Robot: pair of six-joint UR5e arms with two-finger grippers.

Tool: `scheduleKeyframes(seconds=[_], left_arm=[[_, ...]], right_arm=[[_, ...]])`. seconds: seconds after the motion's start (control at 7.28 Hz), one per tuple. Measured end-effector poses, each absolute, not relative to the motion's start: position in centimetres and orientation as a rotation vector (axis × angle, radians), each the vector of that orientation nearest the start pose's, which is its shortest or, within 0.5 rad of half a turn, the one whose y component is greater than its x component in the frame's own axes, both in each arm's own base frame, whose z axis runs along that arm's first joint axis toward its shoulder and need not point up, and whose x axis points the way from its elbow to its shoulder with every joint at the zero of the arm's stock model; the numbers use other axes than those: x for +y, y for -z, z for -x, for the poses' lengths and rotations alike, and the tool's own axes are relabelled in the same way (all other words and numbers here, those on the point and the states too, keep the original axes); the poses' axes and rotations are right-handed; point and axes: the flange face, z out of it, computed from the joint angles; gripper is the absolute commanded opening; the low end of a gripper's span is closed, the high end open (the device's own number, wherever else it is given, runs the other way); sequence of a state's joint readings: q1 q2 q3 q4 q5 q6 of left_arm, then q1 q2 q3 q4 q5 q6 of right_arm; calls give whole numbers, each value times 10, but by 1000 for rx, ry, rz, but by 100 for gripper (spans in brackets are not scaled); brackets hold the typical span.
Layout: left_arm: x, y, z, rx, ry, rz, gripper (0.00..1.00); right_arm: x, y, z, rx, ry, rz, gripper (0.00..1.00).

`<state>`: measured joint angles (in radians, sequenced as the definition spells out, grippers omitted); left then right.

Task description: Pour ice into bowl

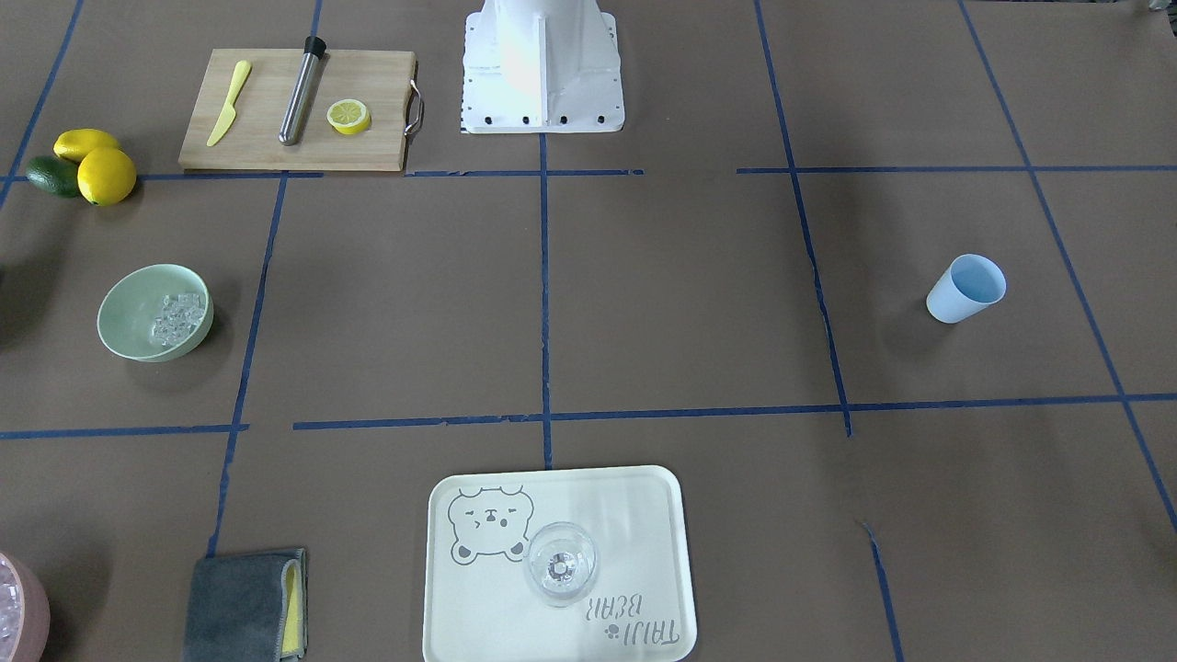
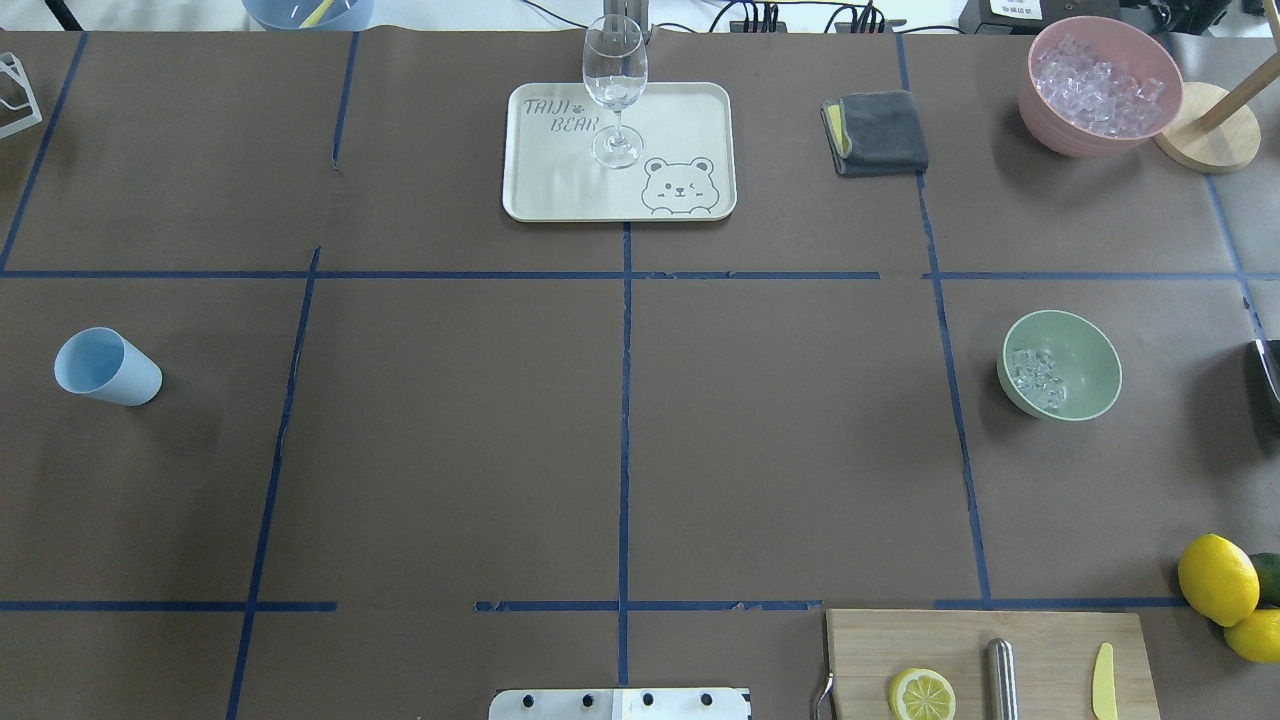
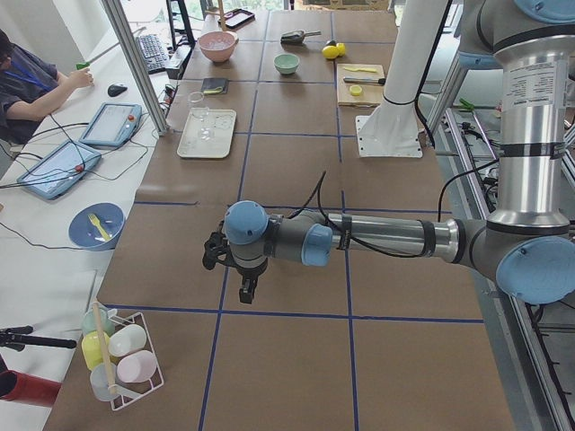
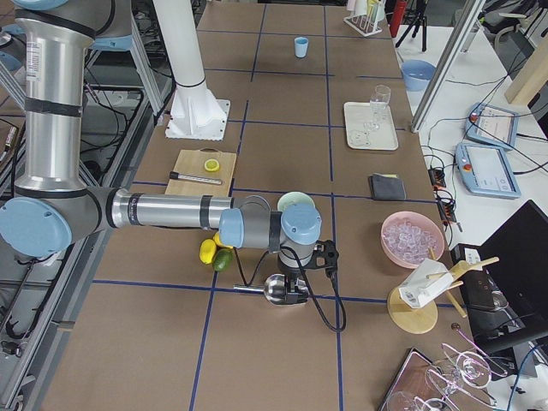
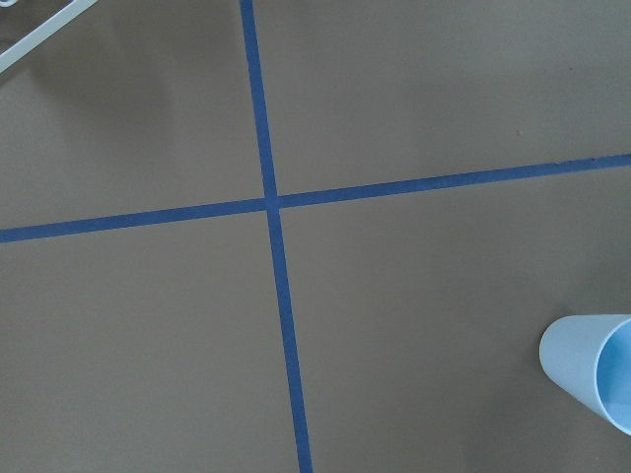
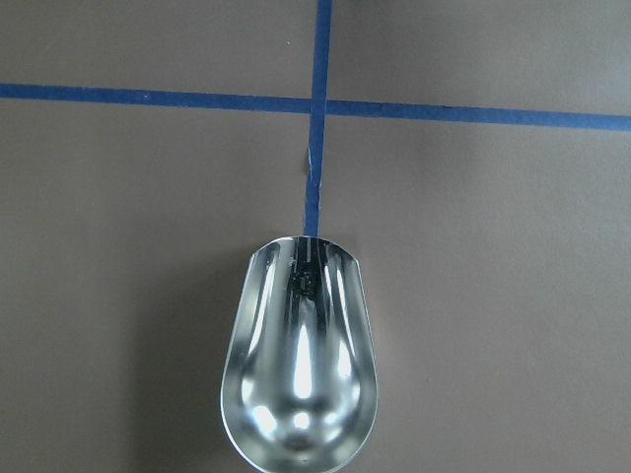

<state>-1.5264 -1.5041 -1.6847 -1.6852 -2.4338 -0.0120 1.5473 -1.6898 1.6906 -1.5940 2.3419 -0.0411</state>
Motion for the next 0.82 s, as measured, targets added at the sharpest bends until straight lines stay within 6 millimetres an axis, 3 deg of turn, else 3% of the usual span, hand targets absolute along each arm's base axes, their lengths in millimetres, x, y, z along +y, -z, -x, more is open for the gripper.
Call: scheduleKeyframes(seconds=[0.82], left_arm=[[-474,-619,36,864,-101,-123,100]], right_arm=[[-441,-659,-46,-775,68,22,100]])
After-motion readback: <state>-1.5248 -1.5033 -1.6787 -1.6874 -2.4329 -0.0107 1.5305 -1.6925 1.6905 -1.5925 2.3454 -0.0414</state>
